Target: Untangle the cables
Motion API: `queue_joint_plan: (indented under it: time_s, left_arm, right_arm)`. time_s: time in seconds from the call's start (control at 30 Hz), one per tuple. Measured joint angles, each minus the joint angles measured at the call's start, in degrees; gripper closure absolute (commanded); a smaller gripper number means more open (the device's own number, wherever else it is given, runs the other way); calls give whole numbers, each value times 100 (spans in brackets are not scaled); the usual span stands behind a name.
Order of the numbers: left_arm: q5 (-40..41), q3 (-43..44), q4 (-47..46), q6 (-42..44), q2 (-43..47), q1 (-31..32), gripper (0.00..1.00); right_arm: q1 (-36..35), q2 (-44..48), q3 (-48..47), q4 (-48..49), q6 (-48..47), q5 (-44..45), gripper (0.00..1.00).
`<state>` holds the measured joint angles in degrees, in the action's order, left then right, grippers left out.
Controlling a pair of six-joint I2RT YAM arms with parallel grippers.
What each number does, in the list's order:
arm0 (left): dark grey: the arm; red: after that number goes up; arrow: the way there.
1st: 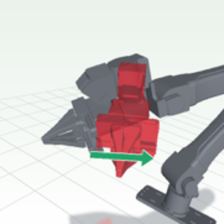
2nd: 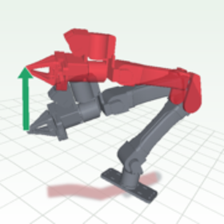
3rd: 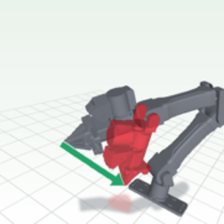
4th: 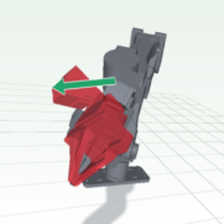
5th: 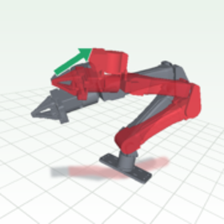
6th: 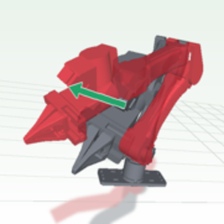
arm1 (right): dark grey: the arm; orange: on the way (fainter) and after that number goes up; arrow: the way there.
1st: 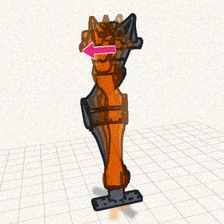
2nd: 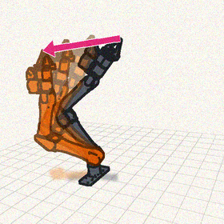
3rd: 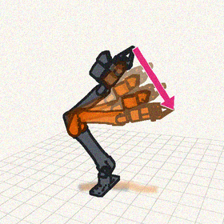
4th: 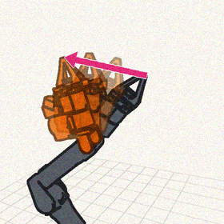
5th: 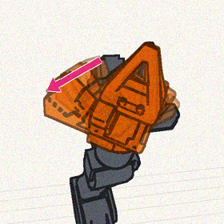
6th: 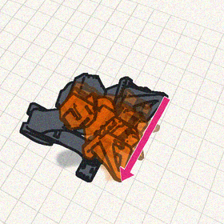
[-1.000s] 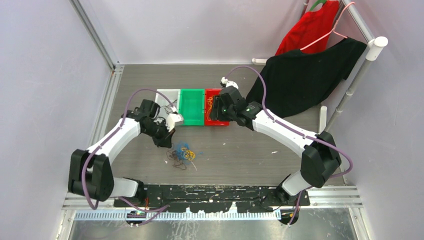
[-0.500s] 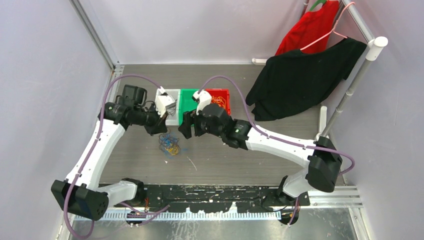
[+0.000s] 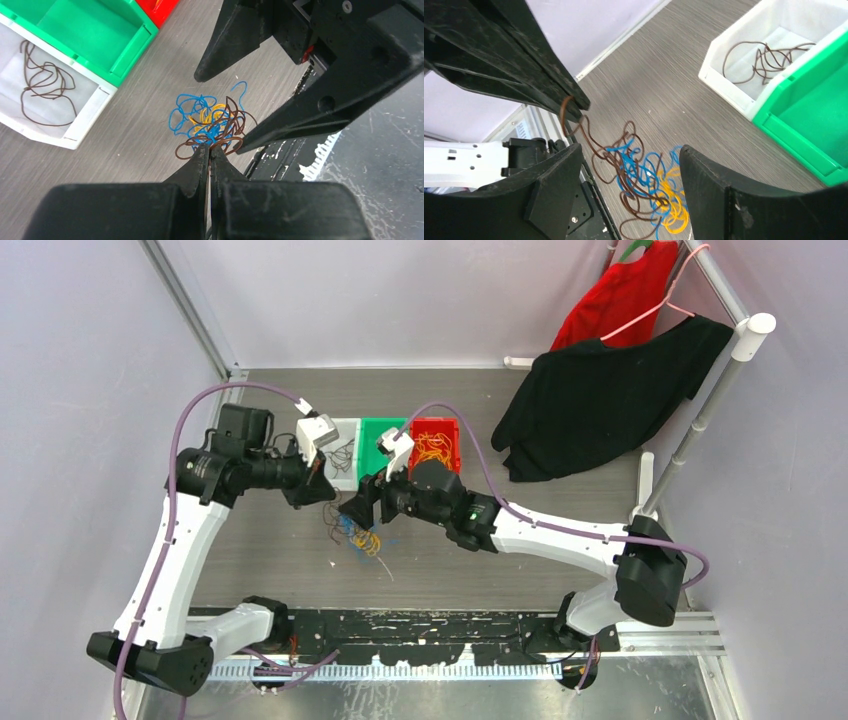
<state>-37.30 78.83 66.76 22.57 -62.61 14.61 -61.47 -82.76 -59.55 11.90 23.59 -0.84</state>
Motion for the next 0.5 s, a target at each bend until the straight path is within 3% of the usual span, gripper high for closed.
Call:
queue_joint_plan:
  time_s: [0.5]
  left_arm:
    - [-203,133,0,-588,-31,81,100]
  right_arm:
    - [-111,-179,111,688,-39,-76,28]
